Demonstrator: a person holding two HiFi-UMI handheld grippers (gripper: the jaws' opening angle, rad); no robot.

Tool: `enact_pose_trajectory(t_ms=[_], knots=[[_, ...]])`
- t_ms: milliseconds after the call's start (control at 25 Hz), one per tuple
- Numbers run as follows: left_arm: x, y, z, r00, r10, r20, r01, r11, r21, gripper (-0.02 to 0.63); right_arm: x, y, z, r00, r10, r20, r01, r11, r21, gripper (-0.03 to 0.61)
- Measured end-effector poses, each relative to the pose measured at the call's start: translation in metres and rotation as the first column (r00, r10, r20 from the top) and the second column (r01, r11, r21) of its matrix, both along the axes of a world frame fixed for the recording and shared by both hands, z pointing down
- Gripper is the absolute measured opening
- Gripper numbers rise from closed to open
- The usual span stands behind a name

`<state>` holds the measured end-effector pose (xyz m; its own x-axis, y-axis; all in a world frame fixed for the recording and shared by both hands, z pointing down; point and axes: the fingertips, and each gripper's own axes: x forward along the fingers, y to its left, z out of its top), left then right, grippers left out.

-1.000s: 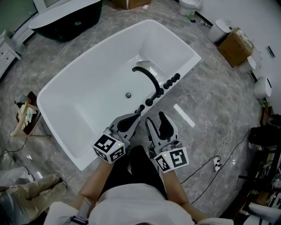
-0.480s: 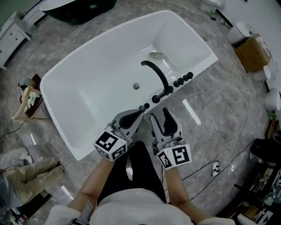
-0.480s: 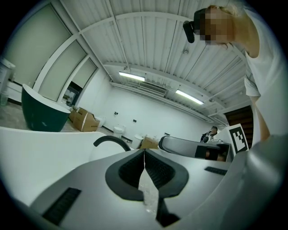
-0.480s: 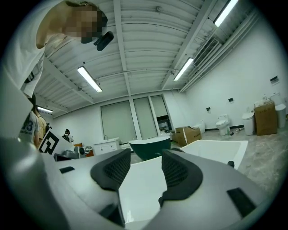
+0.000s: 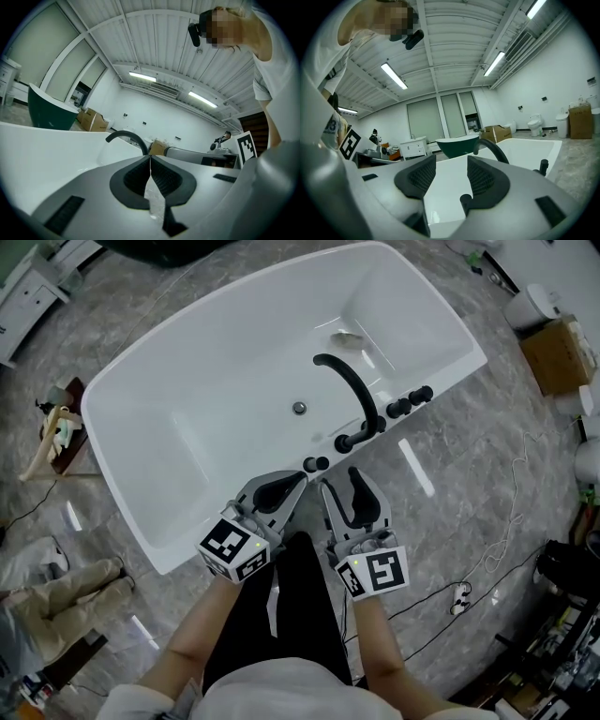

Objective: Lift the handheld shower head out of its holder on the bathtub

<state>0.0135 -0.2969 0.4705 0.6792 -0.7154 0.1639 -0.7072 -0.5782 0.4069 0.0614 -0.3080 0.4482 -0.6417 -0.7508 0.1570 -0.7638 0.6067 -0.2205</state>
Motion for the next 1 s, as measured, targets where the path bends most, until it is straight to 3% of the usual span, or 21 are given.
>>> enact_pose_trajectory(t_ms=[520, 1000], knots=[[-0.002, -0.016, 0.057, 1.000, -0.018, -0.019, 0.017, 0.999, -0.044, 0.012, -0.009, -0.015, 0.072, 0.994, -0.062, -0.095, 0.058, 0.997, -0.050, 0.209], [-0.016, -0.019, 0.121, 0.999, -0.042, -0.029, 0.040, 0.996, -0.083, 0.012, -0.018, -0.025, 0.138, 0.989, -0.053, -0.136, 0.045, 0.997, -0.062, 0.210]])
